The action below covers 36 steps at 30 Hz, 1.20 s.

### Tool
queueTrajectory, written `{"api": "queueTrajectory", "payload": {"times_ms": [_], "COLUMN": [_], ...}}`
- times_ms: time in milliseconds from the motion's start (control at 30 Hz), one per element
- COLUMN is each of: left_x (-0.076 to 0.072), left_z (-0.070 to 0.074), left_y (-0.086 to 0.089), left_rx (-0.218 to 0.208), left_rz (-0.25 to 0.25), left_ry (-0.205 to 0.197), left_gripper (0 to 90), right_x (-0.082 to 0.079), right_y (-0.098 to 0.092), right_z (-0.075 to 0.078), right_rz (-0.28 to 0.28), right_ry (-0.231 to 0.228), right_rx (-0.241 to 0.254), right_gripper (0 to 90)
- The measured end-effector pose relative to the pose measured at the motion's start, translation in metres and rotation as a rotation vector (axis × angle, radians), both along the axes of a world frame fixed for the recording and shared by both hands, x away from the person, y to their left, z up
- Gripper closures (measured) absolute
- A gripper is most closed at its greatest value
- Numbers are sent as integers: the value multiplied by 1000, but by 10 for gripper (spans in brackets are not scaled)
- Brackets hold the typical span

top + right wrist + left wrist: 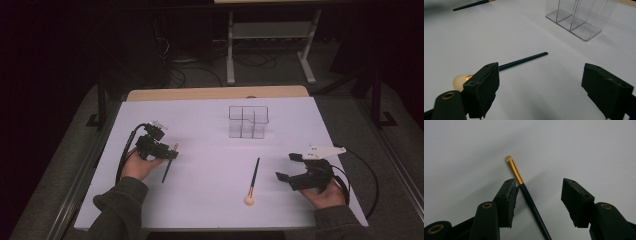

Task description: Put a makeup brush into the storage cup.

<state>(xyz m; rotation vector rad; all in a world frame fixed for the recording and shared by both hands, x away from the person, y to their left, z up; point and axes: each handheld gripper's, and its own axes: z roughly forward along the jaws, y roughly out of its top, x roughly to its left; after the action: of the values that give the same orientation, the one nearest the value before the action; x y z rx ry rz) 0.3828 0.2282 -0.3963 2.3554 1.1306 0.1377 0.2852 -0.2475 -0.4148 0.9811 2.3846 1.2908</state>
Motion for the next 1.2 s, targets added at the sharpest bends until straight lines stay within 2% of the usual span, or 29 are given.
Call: {"api": "queueTrajectory", "payload": {"times_ms": [67, 167, 400, 533, 733, 900, 967, 1000, 1033, 1200], "left_x": [1, 3, 5, 7, 8, 9, 10, 9, 9, 9], "left_z": [-1, -3, -9, -12, -14, -17, -17, -18, -18, -21], "left_y": [-3, -5, -8, -9, -11, -11, -12, -13, -13, -15], "left_rx": [-10, 16, 36, 65, 85, 95, 101, 102, 114, 128], "left_rz": [22, 8, 46, 31, 36, 63, 44, 53, 43, 54], "left_ry": [5, 14, 33, 38, 51, 58, 67, 59, 60, 70], "left_gripper": [474, 490, 549, 568, 588, 613, 618, 618, 624, 678], "right_x": [1, 1, 1, 1, 2, 2, 2, 2, 2, 1], "right_y": [-1, -1, -1, 0, 1, 1, 1, 1, 1, 2], "right_z": [-1, -1, -1, -1, -1, -1, -1, -1, -1, 0], "right_rz": [1, 0, 2, 8, 10, 12, 13, 13, 13, 13], "right_ry": [1, 4, 4, 10, 11, 6, 6, 6, 5, 3], "right_rx": [-2, -1, 0, 2, -3, -6, -4, -4, -5, -10], "right_gripper": [137, 138, 137, 138, 138, 138, 138, 138, 138, 138]}}
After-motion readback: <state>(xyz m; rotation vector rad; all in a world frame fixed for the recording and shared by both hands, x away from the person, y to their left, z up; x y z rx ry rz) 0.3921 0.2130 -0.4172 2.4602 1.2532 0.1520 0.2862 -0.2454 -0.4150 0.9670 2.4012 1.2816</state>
